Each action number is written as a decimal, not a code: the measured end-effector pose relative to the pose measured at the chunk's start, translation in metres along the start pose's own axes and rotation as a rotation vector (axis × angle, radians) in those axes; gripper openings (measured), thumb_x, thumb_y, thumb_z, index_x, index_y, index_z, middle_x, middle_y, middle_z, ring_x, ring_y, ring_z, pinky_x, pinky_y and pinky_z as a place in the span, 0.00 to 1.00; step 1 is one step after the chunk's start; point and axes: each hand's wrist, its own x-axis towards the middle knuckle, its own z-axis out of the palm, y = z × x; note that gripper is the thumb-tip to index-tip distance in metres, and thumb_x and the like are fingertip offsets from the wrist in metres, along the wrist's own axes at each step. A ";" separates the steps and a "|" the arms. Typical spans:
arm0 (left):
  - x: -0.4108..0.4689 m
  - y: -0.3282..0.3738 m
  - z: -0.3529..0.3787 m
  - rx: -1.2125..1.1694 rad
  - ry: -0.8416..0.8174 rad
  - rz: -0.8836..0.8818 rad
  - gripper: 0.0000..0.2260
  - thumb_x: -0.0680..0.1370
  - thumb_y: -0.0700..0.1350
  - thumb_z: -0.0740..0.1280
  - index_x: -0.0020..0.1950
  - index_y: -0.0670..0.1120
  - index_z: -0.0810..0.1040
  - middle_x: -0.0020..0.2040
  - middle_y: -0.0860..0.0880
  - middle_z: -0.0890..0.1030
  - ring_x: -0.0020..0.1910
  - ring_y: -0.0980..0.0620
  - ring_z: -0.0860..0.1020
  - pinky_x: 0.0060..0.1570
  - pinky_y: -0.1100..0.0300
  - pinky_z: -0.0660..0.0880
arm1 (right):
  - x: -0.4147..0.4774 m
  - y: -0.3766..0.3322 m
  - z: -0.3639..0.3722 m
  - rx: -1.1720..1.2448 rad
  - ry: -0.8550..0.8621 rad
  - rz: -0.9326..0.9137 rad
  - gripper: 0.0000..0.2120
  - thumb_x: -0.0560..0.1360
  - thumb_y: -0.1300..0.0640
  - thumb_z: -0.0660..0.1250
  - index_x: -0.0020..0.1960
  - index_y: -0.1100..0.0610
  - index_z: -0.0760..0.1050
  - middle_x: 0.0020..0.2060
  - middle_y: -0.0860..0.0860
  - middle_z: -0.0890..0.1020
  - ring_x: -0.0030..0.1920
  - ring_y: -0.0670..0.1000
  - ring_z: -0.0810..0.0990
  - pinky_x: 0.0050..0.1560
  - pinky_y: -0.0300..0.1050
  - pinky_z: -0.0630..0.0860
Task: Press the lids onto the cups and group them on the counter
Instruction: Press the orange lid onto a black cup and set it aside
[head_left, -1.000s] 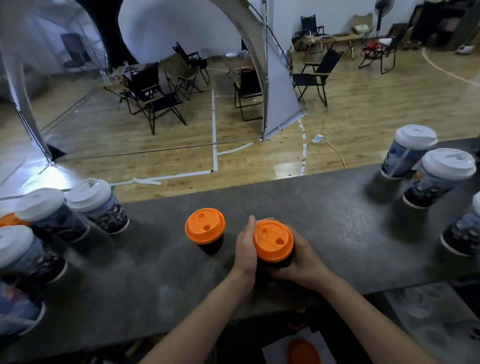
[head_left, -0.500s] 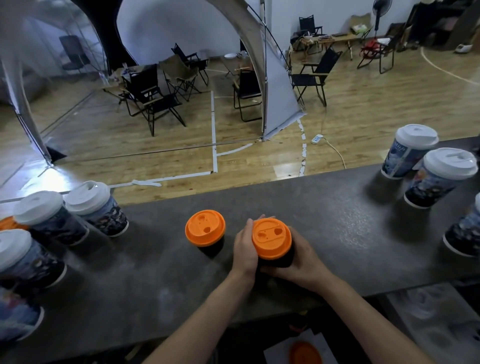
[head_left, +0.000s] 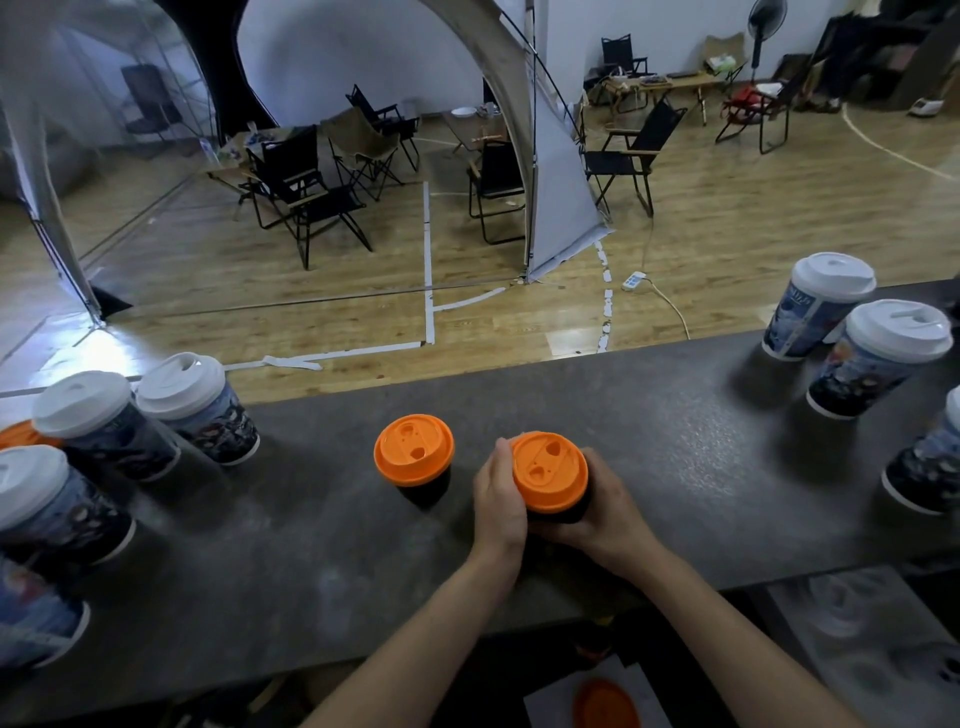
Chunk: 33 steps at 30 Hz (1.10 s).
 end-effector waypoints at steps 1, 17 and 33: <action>0.004 0.003 -0.001 0.002 -0.048 -0.012 0.19 0.87 0.48 0.54 0.55 0.44 0.85 0.50 0.49 0.87 0.52 0.54 0.84 0.51 0.66 0.77 | 0.000 0.001 -0.001 -0.002 0.001 0.000 0.41 0.57 0.38 0.83 0.66 0.48 0.72 0.59 0.41 0.81 0.60 0.39 0.80 0.60 0.44 0.78; 0.024 0.010 -0.008 0.044 -0.253 -0.036 0.21 0.87 0.48 0.52 0.61 0.40 0.83 0.56 0.49 0.87 0.57 0.57 0.83 0.53 0.72 0.74 | 0.001 0.002 -0.001 0.000 -0.003 -0.042 0.42 0.61 0.49 0.83 0.71 0.41 0.69 0.64 0.42 0.80 0.66 0.41 0.78 0.66 0.42 0.75; 0.014 -0.004 -0.004 0.049 -0.035 0.026 0.19 0.87 0.47 0.56 0.49 0.44 0.84 0.48 0.46 0.86 0.50 0.52 0.83 0.51 0.63 0.76 | 0.000 0.001 0.003 -0.015 0.026 -0.019 0.42 0.58 0.39 0.85 0.66 0.46 0.72 0.60 0.38 0.80 0.62 0.40 0.79 0.61 0.40 0.77</action>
